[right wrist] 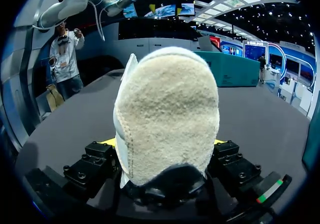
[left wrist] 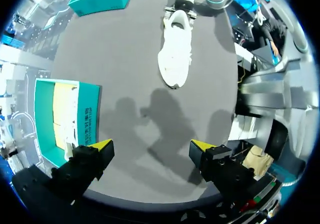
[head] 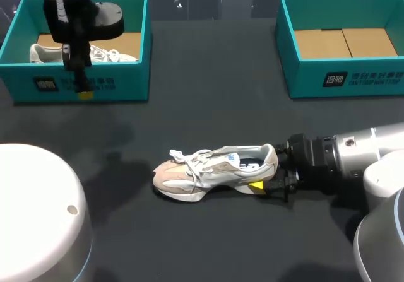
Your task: Take the shoe out of the shoebox, open the shoe tongue, remove and reinsert the insole, then place the shoe into the shoebox
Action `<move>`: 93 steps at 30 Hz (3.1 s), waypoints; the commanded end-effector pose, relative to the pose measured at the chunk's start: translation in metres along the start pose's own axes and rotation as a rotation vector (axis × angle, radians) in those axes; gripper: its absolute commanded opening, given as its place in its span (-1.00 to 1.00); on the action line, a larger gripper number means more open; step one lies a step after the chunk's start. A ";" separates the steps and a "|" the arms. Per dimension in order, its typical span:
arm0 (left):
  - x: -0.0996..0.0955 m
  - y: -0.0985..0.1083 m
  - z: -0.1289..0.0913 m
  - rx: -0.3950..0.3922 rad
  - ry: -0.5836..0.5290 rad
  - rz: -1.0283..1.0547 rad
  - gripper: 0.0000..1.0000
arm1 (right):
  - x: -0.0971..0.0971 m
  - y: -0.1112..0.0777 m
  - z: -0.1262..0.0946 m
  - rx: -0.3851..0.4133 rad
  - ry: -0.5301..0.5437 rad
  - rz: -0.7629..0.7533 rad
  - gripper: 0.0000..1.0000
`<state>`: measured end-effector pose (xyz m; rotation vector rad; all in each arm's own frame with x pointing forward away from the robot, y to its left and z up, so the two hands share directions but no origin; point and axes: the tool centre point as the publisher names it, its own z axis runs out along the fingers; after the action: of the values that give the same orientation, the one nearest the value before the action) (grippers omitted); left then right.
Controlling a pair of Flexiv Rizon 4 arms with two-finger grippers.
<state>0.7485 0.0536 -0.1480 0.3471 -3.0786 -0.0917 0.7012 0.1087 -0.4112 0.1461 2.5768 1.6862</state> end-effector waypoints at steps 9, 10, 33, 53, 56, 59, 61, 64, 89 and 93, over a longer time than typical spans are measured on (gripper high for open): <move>0.033 -0.026 0.001 0.023 0.056 -0.626 1.00 | 0.001 0.001 0.002 0.007 0.000 0.001 -1.00; 0.039 -0.031 0.001 0.021 0.069 -0.681 1.00 | 0.001 0.001 0.002 0.007 0.000 0.001 -1.00; 0.072 -0.083 0.020 0.043 -0.024 -1.297 1.00 | 0.001 0.001 0.002 0.007 0.000 0.001 -1.00; 0.112 -0.183 0.072 0.025 -0.114 -1.305 1.00 | 0.001 0.001 0.002 0.007 0.000 0.001 -1.00; 0.116 -0.194 0.079 0.042 -0.070 -1.260 1.00 | 0.001 0.001 0.002 0.007 0.000 0.001 -1.00; 0.116 -0.194 0.079 0.042 -0.070 -1.260 1.00 | 0.001 0.001 0.002 0.007 0.000 0.001 -1.00; 0.116 -0.194 0.079 0.042 -0.070 -1.260 1.00 | 0.001 0.001 0.002 0.007 0.000 0.001 -1.00; 0.116 -0.194 0.079 0.042 -0.070 -1.260 1.00 | 0.001 0.001 0.002 0.007 0.000 0.001 -1.00; 0.125 -0.266 0.124 -0.173 -0.111 -1.396 1.00 | 0.001 0.001 0.002 0.007 0.000 0.001 -1.00; 0.126 -0.274 0.138 -0.217 -0.122 -1.424 1.00 | 0.001 0.001 0.002 0.007 0.000 0.001 -1.00</move>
<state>0.6763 -0.2135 -0.2852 2.3324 -2.1550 -0.3407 0.7012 0.1088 -0.4111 0.1459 2.5767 1.6863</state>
